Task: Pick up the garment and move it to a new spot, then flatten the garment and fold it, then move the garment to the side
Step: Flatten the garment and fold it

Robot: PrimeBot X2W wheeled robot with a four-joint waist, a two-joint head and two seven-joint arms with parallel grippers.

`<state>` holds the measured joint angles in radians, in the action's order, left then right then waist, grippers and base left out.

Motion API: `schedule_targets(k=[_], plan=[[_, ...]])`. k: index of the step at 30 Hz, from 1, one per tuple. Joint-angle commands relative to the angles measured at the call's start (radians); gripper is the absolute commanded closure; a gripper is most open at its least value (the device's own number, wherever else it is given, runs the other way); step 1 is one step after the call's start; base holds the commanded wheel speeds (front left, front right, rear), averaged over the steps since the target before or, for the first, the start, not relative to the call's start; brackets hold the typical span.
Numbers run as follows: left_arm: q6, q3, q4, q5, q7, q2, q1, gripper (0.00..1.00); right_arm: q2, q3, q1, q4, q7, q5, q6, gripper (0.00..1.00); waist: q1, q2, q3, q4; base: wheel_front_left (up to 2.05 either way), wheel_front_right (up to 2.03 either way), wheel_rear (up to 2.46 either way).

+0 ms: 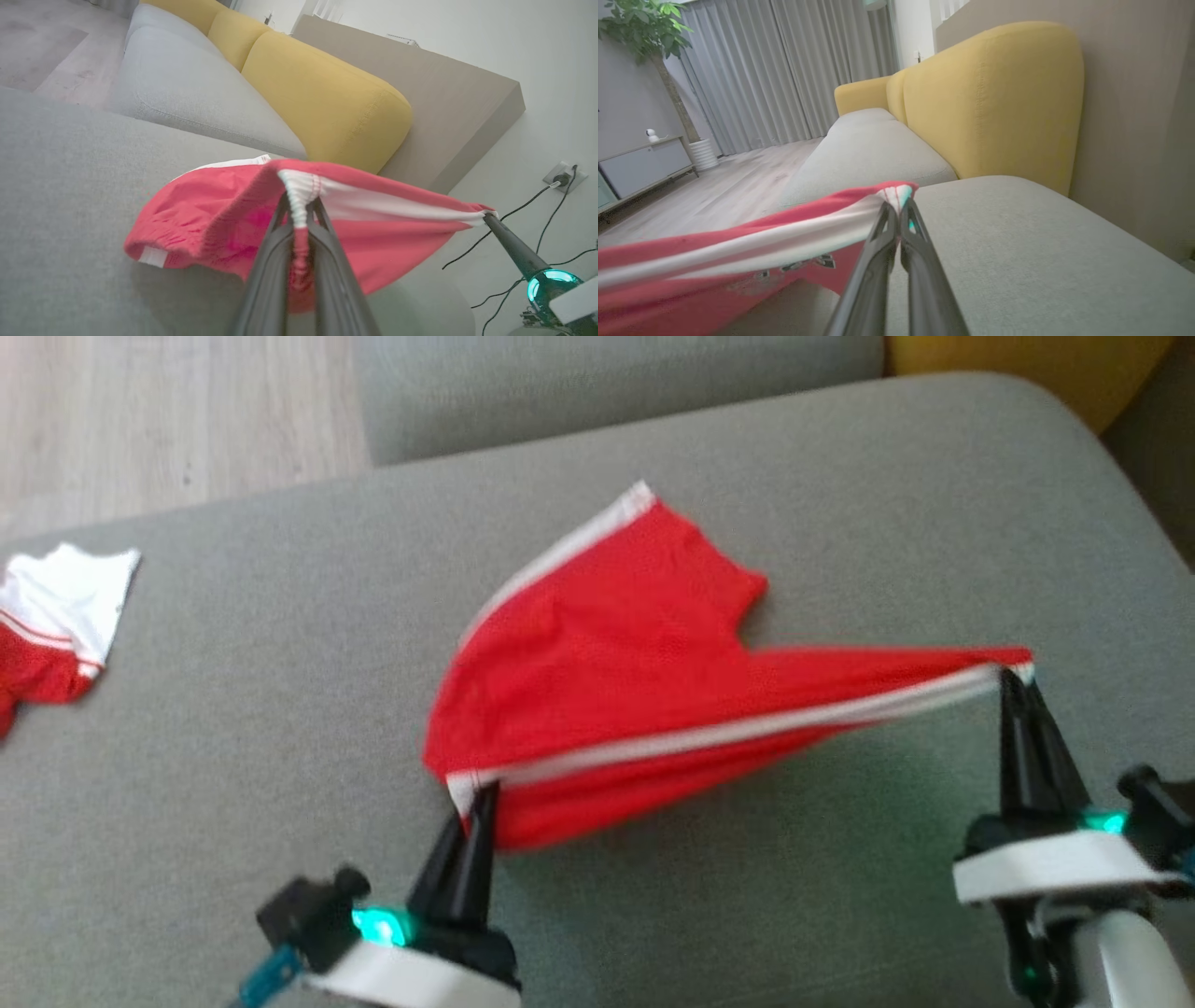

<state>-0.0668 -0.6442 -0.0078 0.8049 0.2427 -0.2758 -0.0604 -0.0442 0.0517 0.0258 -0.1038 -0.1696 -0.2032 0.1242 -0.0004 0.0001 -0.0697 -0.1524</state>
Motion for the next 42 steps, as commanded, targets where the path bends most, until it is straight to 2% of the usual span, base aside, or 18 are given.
schedule_targets(k=[1, 7, 13, 21, 32, 33, 34, 35, 36, 37, 38, 39, 40, 42], plan=[[-0.012, 0.041, -0.038, 0.011, 0.014, -0.010, -0.023, 1.00, -0.006, -0.003, 0.019, 0.049, 0.007, 0.005, 0.007, 1.00, 0.0004, -0.0001, 0.012, 0.007, 0.00, 0.00, 0.00], [-0.023, 0.012, -0.054, 0.039, 0.002, 0.036, 0.008, 1.00, -0.006, 0.017, 0.006, 0.114, 0.078, 0.022, 0.007, 1.00, 0.0004, -0.0001, -0.027, 0.065, 0.00, 0.00, 0.00], [-0.019, 0.029, 0.034, 0.082, -0.004, 0.121, -0.079, 1.00, -0.010, -0.006, 0.180, 0.059, 0.155, 0.109, 0.007, 1.00, 0.0004, -0.0001, -0.113, 0.153, 0.00, 0.00, 0.00], [-0.021, 0.051, 0.193, 0.159, -0.052, 0.199, -0.244, 1.00, -0.076, -0.078, 0.488, -0.234, 0.209, 0.137, 0.007, 1.00, 0.0004, -0.0001, -0.204, 0.229, 0.00, 0.00, 0.00], [-0.058, 0.022, 0.346, 0.249, -0.073, 0.225, -0.414, 1.00, -0.088, -0.139, 0.798, -0.662, 0.195, 0.177, 0.007, 1.00, 0.0004, -0.0001, -0.271, 0.271, 0.00, 0.00, 0.00], [-0.061, 0.015, 0.356, 0.256, -0.074, 0.225, -0.424, 1.00, -0.087, -0.143, 0.816, -0.691, 0.191, 0.179, 0.007, 0.91, 0.0004, -0.0001, -0.273, 0.273, 0.00, 0.00, 0.00], [-0.063, 0.006, 0.364, 0.265, -0.076, 0.225, -0.432, 1.00, -0.088, -0.147, 0.831, -0.720, 0.186, 0.180, 0.007, 0.72, 0.0004, -0.0001, -0.273, 0.277, 0.00, 0.00, 0.00], [-0.063, 0.006, 0.364, 0.265, -0.076, 0.225, -0.432, 1.00, -0.088, -0.147, 0.831, -0.720, 0.186, 0.180, 0.007, 0.72, 0.0004, -0.0001, -0.273, 0.277, 0.00, 0.00, 0.00], [-0.066, -0.003, 0.370, 0.275, -0.076, 0.225, -0.441, 1.00, -0.089, -0.150, 0.846, -0.748, 0.181, 0.180, 0.007, 0.60, 0.0004, -0.0001, -0.273, 0.280, 0.00, 0.00, 0.00], [-0.069, -0.012, 0.376, 0.284, -0.076, 0.225, -0.449, 0.92, -0.089, -0.155, 0.859, -0.777, 0.179, 0.181, 0.007, 0.08, 0.0004, -0.0001, -0.273, 0.283, 0.00, 0.00, 0.00], [-0.073, -0.021, 0.381, 0.293, -0.077, 0.225, -0.456, 0.72, -0.089, -0.158, 0.870, -0.803, 0.175, 0.181, 0.007, 0.00, 0.0004, -0.0001, -0.272, 0.285, 0.00, 0.00, 0.00], [-0.078, -0.029, 0.384, 0.301, -0.077, 0.225, -0.462, 0.41, -0.088, -0.158, 0.881, -0.828, 0.169, 0.180, 0.007, 0.00, 0.0004, -0.0001, -0.270, 0.287, 0.00, 0.00, 0.00], [-0.082, -0.038, 0.387, 0.307, -0.077, 0.225, -0.467, 0.00, -0.087, -0.160, 0.889, -0.850, 0.163, 0.179, 0.007, 0.00, 0.0004, -0.0001, -0.268, 0.289, 0.00, 0.00, 0.00], [-0.090, -0.055, 0.390, 0.312, -0.084, 0.225, -0.473, 0.00, -0.086, -0.164, 0.903, -0.889, 0.148, 0.178, 0.007, 0.00, 0.0004, -0.0001, -0.261, 0.293, 0.00, 0.00, 0.00]])
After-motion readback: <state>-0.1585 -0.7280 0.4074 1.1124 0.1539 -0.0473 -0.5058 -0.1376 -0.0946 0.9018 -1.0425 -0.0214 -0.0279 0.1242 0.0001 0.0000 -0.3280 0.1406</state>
